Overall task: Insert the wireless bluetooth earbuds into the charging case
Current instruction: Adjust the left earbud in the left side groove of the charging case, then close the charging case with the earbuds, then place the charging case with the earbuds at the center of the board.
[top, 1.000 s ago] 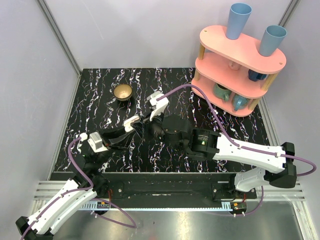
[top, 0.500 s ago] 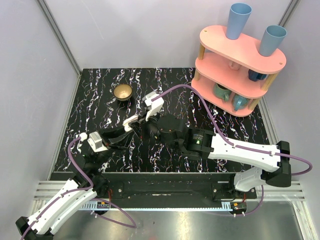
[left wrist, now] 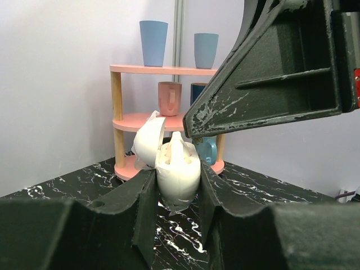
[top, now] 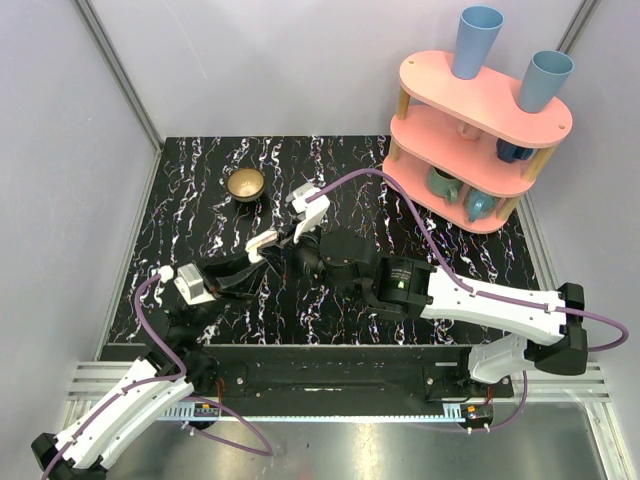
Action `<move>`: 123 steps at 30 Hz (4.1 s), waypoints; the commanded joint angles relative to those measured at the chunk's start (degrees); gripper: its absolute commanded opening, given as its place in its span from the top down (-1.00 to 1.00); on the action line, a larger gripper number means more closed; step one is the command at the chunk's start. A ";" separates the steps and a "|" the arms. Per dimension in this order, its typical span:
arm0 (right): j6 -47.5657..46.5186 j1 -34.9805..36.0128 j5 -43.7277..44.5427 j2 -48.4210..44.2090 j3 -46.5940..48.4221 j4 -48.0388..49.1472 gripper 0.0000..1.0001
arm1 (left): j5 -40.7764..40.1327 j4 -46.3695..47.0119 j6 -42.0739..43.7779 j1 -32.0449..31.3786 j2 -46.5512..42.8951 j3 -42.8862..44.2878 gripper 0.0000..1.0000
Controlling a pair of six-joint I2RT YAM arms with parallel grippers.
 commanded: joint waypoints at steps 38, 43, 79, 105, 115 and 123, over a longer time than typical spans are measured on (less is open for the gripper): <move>17.83 -19.03 -26.32 -9.53 -3.68 5.65 -1.00 | 0.02 -0.84 -2.94 0.02 -1.38 2.00 1.00; 29.38 -27.80 -35.69 -13.06 -10.60 16.82 -0.99 | -0.59 -0.75 -2.68 0.02 -1.74 1.82 1.00; 11.62 -27.65 -31.49 2.15 4.88 -22.22 -1.00 | 22.25 10.76 -7.77 0.02 12.68 5.16 1.00; 14.35 -19.65 -17.71 -8.83 -4.52 -21.00 -1.00 | 6.00 -4.95 -12.43 0.02 8.54 6.65 1.00; 20.85 -19.65 -1.70 -16.13 -13.22 -20.81 -1.00 | 4.91 -31.96 -22.62 0.46 24.70 17.99 1.00; 25.51 -19.65 0.66 -19.20 -16.65 -22.83 -1.00 | 3.54 -19.93 -31.83 0.72 31.91 13.87 1.00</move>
